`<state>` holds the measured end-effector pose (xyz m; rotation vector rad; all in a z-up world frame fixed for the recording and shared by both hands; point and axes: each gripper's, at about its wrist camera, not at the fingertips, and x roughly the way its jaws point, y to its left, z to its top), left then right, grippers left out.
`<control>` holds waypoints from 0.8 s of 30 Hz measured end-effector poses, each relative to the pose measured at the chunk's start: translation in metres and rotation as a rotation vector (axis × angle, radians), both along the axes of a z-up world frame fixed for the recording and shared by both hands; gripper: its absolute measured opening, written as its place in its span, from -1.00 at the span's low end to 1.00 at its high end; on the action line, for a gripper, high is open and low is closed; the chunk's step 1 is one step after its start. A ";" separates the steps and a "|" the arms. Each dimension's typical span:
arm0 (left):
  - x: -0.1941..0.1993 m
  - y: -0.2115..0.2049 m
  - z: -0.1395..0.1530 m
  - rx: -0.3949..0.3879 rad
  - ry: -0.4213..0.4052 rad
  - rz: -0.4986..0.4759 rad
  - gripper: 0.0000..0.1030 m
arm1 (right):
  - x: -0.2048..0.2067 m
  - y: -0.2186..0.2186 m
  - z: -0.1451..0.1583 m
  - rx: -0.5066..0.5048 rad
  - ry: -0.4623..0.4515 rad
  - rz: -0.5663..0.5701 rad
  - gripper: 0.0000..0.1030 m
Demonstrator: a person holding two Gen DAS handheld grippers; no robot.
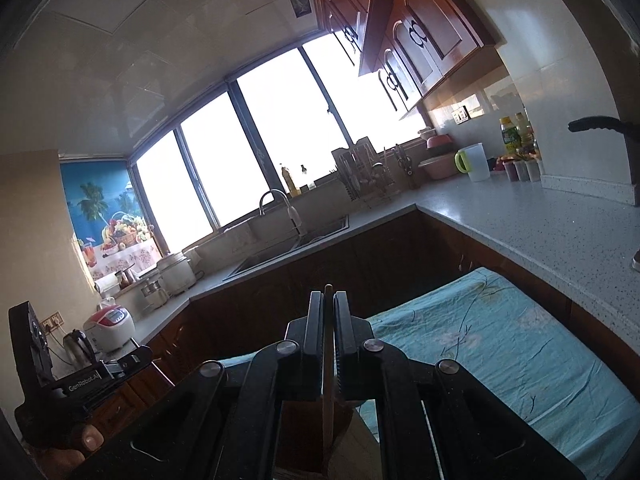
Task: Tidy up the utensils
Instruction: 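Lift both chopsticks and lower them into the wooden utensil holder, then open both tools to release the chopsticks into the holder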
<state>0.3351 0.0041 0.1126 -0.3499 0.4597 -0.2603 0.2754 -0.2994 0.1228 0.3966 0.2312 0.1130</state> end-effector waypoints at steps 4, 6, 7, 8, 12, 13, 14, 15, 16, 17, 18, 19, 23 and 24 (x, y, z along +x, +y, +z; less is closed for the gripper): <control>0.006 -0.005 -0.015 0.016 0.061 -0.026 -0.91 | 0.000 0.001 -0.011 -0.002 0.030 0.016 -0.91; 0.004 -0.009 -0.015 0.040 0.056 -0.022 -0.91 | 0.000 0.002 -0.009 -0.013 0.036 0.021 -0.91; 0.003 -0.010 -0.014 0.054 0.054 -0.020 -0.90 | 0.001 0.003 -0.007 -0.017 0.042 0.021 -0.91; 0.003 -0.011 -0.013 0.058 0.055 -0.022 -0.90 | 0.001 0.003 -0.005 -0.020 0.049 0.023 -0.91; 0.004 -0.009 -0.013 0.045 0.064 -0.030 -0.91 | 0.004 0.000 -0.004 -0.013 0.064 0.033 -0.91; 0.004 -0.009 -0.012 0.047 0.065 -0.031 -0.90 | 0.004 0.000 -0.004 -0.012 0.066 0.034 -0.91; 0.004 -0.010 -0.012 0.052 0.066 -0.031 -0.90 | 0.004 0.000 -0.004 -0.013 0.068 0.033 -0.91; 0.004 -0.010 -0.011 0.056 0.068 -0.031 -0.90 | 0.004 0.001 -0.004 -0.014 0.070 0.032 -0.90; 0.004 -0.010 -0.011 0.057 0.072 -0.031 -0.90 | 0.005 0.001 -0.003 -0.013 0.073 0.032 -0.90; 0.005 -0.010 -0.010 0.054 0.078 -0.033 -0.90 | 0.005 0.001 -0.003 -0.010 0.077 0.035 -0.85; 0.005 -0.010 -0.010 0.053 0.082 -0.032 -0.90 | 0.006 0.000 -0.004 -0.006 0.085 0.038 -0.81; 0.004 -0.009 -0.009 0.050 0.083 -0.033 -0.90 | 0.006 0.000 -0.005 -0.001 0.089 0.039 -0.80; -0.003 -0.006 -0.006 0.043 0.085 -0.044 -0.59 | 0.001 -0.006 -0.004 0.029 0.084 0.049 -0.11; -0.006 -0.005 -0.005 0.044 0.081 -0.042 -0.39 | -0.002 -0.008 -0.003 0.037 0.074 0.049 0.08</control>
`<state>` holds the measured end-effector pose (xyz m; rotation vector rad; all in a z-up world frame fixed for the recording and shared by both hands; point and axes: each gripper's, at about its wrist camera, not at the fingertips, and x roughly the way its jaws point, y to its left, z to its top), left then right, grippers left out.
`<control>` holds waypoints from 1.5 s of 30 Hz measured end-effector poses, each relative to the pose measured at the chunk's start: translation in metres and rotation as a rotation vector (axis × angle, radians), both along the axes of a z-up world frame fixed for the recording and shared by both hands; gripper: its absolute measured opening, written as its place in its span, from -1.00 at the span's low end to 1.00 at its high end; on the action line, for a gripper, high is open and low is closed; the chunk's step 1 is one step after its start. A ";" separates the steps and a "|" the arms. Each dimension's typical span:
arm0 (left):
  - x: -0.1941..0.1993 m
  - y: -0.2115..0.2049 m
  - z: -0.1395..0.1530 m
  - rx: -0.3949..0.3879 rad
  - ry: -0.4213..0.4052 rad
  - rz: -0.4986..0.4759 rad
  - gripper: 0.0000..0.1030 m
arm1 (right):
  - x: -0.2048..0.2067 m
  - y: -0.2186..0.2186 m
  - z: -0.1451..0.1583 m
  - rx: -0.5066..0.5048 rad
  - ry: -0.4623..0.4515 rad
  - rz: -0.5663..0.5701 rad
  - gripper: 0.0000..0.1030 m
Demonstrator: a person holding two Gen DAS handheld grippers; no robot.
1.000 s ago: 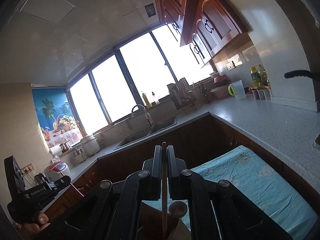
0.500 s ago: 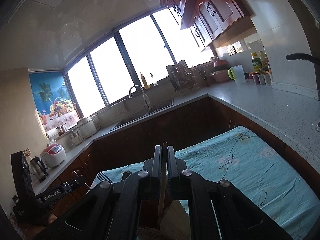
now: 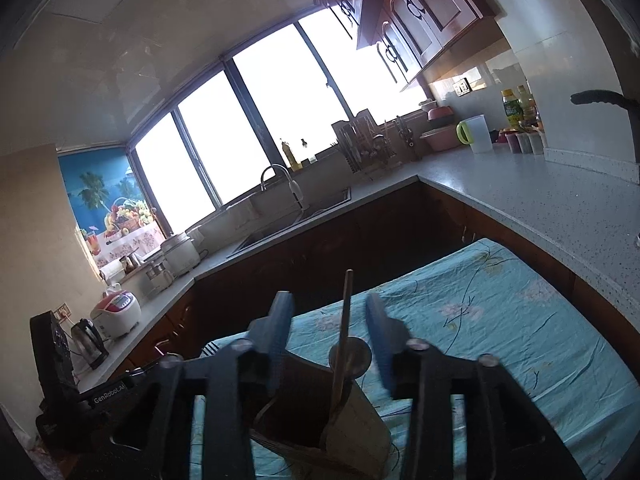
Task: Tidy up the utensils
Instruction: 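Open both tools to release the chopsticks into the holder, then move both tools back down toward the remaining chopsticks on the cloth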
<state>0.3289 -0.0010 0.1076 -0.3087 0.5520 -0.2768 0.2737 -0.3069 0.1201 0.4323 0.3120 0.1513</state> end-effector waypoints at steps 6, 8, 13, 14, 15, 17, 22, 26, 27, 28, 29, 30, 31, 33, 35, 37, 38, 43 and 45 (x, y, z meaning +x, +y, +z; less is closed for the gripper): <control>-0.027 0.016 0.006 -0.002 -0.021 0.048 0.60 | -0.022 -0.013 0.011 0.042 -0.051 -0.006 0.68; -0.038 0.025 0.002 -0.021 -0.011 0.065 0.63 | -0.030 -0.016 0.012 0.051 -0.055 -0.006 0.85; -0.064 0.038 -0.020 -0.036 0.045 0.079 0.63 | -0.057 -0.030 -0.001 0.072 -0.030 -0.017 0.90; -0.070 0.040 -0.026 -0.033 0.058 0.082 0.63 | -0.061 -0.032 -0.005 0.074 -0.017 -0.019 0.90; -0.075 0.041 -0.030 -0.029 0.066 0.083 0.63 | -0.065 -0.035 -0.010 0.076 -0.003 -0.022 0.90; -0.087 0.043 -0.041 -0.019 0.086 0.092 0.63 | -0.076 -0.040 -0.020 0.079 0.024 -0.033 0.90; -0.113 0.041 -0.067 0.028 0.136 0.080 0.63 | -0.104 -0.046 -0.044 0.068 0.078 -0.072 0.91; -0.128 0.035 -0.085 0.076 0.171 0.054 0.63 | -0.122 -0.045 -0.064 0.054 0.141 -0.075 0.91; -0.131 0.032 -0.089 0.090 0.179 0.042 0.63 | -0.125 -0.044 -0.069 0.046 0.159 -0.069 0.91; -0.134 0.030 -0.093 0.104 0.186 0.033 0.63 | -0.130 -0.043 -0.073 0.037 0.172 -0.065 0.91; -0.136 0.027 -0.095 0.117 0.193 0.027 0.63 | -0.133 -0.041 -0.077 0.029 0.185 -0.065 0.91; -0.137 0.023 -0.099 0.135 0.202 0.016 0.63 | -0.136 -0.039 -0.080 0.017 0.198 -0.064 0.91; -0.138 0.020 -0.101 0.149 0.208 0.006 0.63 | -0.140 -0.037 -0.083 0.006 0.207 -0.061 0.91; -0.138 0.012 -0.106 0.178 0.223 -0.016 0.63 | -0.145 -0.034 -0.086 -0.015 0.218 -0.055 0.91; -0.136 0.004 -0.111 0.208 0.242 -0.040 0.63 | -0.149 -0.031 -0.088 -0.028 0.229 -0.056 0.91; -0.131 -0.010 -0.118 0.260 0.265 -0.065 0.63 | -0.150 -0.031 -0.088 -0.030 0.234 -0.048 0.91; -0.128 -0.017 -0.123 0.290 0.279 -0.077 0.63 | -0.151 -0.031 -0.088 -0.029 0.235 -0.049 0.91; -0.119 -0.050 -0.149 0.410 0.337 -0.124 0.38 | -0.149 -0.033 -0.088 -0.012 0.251 -0.058 0.91; -0.117 -0.056 -0.156 0.441 0.346 -0.120 0.33 | -0.149 -0.033 -0.089 -0.005 0.256 -0.058 0.91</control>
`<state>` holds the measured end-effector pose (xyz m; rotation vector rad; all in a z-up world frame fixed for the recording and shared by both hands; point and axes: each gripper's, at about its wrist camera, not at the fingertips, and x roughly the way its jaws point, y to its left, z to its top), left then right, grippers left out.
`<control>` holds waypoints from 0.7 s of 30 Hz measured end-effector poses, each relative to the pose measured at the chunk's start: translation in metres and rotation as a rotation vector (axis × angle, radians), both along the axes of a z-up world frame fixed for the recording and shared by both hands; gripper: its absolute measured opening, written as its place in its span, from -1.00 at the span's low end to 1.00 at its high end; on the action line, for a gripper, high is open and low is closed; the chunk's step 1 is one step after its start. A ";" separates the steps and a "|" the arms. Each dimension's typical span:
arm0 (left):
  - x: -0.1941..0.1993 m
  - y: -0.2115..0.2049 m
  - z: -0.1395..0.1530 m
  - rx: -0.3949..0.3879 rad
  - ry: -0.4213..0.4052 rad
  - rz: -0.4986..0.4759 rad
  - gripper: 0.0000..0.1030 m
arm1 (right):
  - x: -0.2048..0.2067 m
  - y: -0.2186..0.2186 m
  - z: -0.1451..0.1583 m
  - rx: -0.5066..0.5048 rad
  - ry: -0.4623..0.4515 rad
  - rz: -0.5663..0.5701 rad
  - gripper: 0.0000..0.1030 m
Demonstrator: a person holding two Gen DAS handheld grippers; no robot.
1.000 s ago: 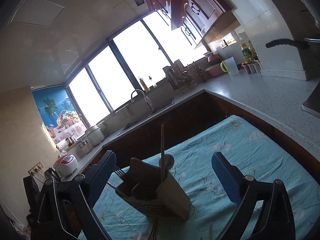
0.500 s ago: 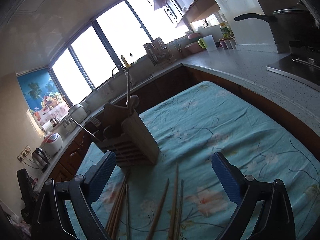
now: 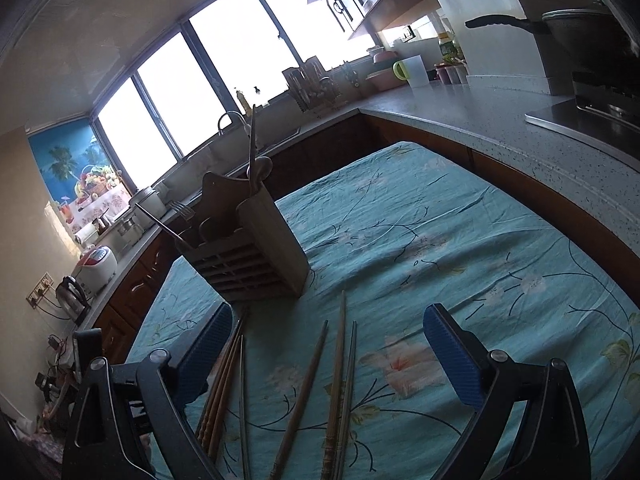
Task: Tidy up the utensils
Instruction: 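Move both tools back down toward the remaining chopsticks on the cloth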
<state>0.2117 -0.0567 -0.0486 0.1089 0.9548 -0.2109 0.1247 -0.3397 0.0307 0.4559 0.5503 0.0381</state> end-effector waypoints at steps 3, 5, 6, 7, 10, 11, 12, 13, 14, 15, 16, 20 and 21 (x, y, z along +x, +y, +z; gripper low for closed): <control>0.001 0.001 0.002 -0.002 -0.003 0.023 0.36 | 0.000 0.000 0.000 0.005 0.003 -0.002 0.91; 0.000 0.007 0.003 -0.009 0.005 0.050 0.36 | 0.000 -0.001 -0.001 0.004 0.005 -0.002 0.91; -0.002 0.012 0.003 0.009 0.006 0.077 0.36 | 0.000 0.000 -0.001 0.003 0.009 -0.004 0.91; -0.004 0.016 0.001 0.017 0.009 0.104 0.27 | 0.001 0.000 -0.002 0.005 0.012 -0.003 0.91; -0.019 0.031 -0.002 0.000 0.015 0.140 0.28 | 0.001 0.001 -0.004 0.007 0.013 0.001 0.91; -0.022 0.033 -0.003 -0.005 0.021 0.144 0.27 | 0.001 0.001 -0.005 0.006 0.012 0.003 0.91; -0.025 0.035 -0.001 -0.027 0.026 0.143 0.26 | 0.002 0.002 -0.006 0.006 0.013 0.006 0.90; -0.026 0.038 0.001 -0.081 0.036 0.134 0.26 | 0.004 0.003 -0.007 0.005 0.017 0.011 0.91; -0.025 0.039 0.003 -0.114 0.044 0.126 0.26 | 0.006 0.004 -0.009 0.006 0.022 0.016 0.91; -0.021 0.038 0.006 -0.136 0.048 0.121 0.26 | 0.008 0.005 -0.011 0.007 0.027 0.020 0.90; -0.016 0.035 0.008 -0.145 0.043 0.110 0.26 | 0.010 0.006 -0.012 0.009 0.032 0.022 0.90; 0.007 0.013 0.012 -0.116 0.032 0.050 0.26 | 0.017 0.008 -0.014 0.019 0.039 0.027 0.90; 0.014 0.008 0.011 -0.107 0.033 0.039 0.26 | 0.018 0.008 -0.015 0.017 0.039 0.027 0.90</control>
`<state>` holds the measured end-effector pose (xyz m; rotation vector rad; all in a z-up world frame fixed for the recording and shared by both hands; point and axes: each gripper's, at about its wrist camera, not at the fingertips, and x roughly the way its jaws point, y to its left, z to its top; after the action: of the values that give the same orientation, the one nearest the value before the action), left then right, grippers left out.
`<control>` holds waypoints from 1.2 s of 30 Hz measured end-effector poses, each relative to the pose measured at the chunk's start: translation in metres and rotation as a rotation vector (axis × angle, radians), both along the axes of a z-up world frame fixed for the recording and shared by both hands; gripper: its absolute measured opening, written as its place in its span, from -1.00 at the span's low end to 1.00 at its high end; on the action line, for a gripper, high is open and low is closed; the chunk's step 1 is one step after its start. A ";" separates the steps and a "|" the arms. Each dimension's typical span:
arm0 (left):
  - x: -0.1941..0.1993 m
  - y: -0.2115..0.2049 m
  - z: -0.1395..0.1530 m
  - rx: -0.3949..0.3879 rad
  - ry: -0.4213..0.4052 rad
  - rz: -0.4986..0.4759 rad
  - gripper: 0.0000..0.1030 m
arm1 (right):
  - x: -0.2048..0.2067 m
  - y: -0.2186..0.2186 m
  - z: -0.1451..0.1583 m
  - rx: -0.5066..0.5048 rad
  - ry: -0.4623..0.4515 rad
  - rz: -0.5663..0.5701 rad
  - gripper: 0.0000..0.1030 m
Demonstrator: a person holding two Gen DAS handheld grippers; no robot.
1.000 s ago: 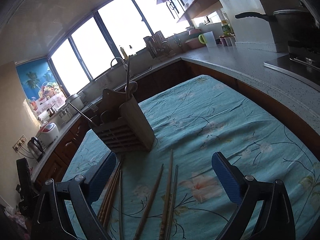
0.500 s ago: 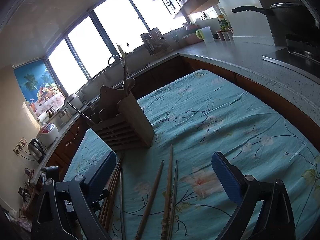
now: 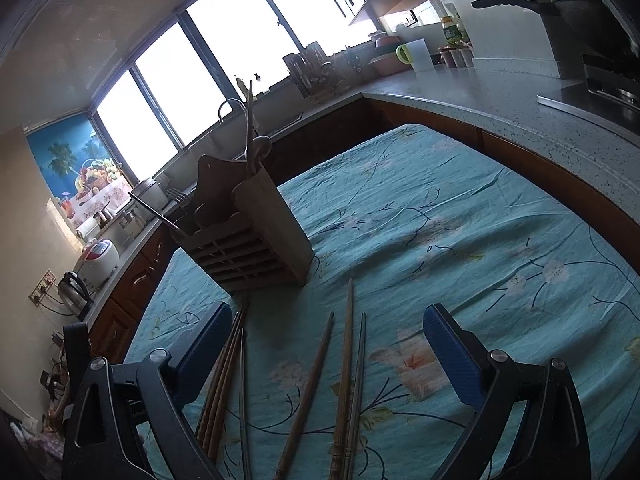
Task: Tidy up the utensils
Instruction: 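Move both tools back down toward the remaining chopsticks on the cloth, then grasp a wooden chopstick with the left tool while the right tool grasps another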
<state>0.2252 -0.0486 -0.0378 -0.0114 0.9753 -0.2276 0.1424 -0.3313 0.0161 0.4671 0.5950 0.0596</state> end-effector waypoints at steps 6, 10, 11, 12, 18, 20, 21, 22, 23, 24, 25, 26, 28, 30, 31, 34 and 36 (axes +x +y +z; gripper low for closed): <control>0.018 -0.029 -0.012 0.139 -0.012 -0.046 0.17 | 0.004 -0.004 -0.001 0.012 0.010 -0.010 0.90; 0.012 -0.012 -0.012 0.111 0.003 0.009 0.15 | 0.004 -0.010 -0.001 0.013 0.010 -0.020 0.90; 0.008 -0.007 -0.012 0.105 0.005 0.021 0.15 | 0.004 -0.011 -0.001 0.014 0.010 -0.021 0.90; 0.003 -0.002 -0.012 0.100 0.007 0.031 0.14 | 0.004 -0.012 -0.002 0.014 0.012 -0.020 0.90; -0.027 0.026 -0.007 -0.002 0.031 0.051 0.13 | 0.012 -0.008 -0.011 0.009 0.045 0.020 0.87; -0.025 0.035 0.000 -0.039 0.020 0.069 0.13 | 0.016 -0.004 -0.015 0.002 0.057 0.042 0.87; -0.023 0.039 0.003 -0.042 0.011 0.076 0.13 | 0.018 -0.002 -0.016 -0.005 0.060 0.051 0.84; -0.015 0.041 0.006 -0.031 0.002 0.085 0.13 | 0.021 0.001 -0.017 -0.016 0.065 0.061 0.82; -0.010 0.044 0.007 -0.025 -0.003 0.089 0.13 | 0.025 0.004 -0.018 -0.034 0.074 0.072 0.72; -0.002 0.044 0.010 -0.024 -0.011 0.086 0.13 | 0.029 0.007 -0.020 -0.051 0.088 0.080 0.58; 0.006 0.042 0.011 -0.020 -0.014 0.082 0.13 | 0.034 0.009 -0.022 -0.064 0.106 0.091 0.50; 0.014 0.039 0.010 -0.003 -0.014 0.075 0.13 | 0.038 0.011 -0.024 -0.071 0.121 0.100 0.34; 0.026 0.030 0.006 0.041 -0.004 0.054 0.12 | 0.044 0.012 -0.027 -0.082 0.144 0.099 0.15; 0.038 0.025 -0.006 0.070 0.031 0.037 0.06 | 0.046 0.013 -0.028 -0.082 0.148 0.097 0.13; 0.041 0.026 -0.009 0.068 0.025 0.034 0.07 | 0.047 0.013 -0.027 -0.083 0.146 0.097 0.13; 0.040 0.028 -0.011 0.140 0.005 0.050 0.05 | 0.047 0.015 -0.028 -0.089 0.145 0.101 0.13; 0.038 0.037 -0.011 0.117 0.012 0.051 0.04 | 0.047 0.014 -0.027 -0.090 0.147 0.099 0.13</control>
<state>0.2632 -0.0114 -0.0489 0.0689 0.9974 -0.1232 0.1898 -0.3178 -0.0111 0.3568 0.7618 0.0927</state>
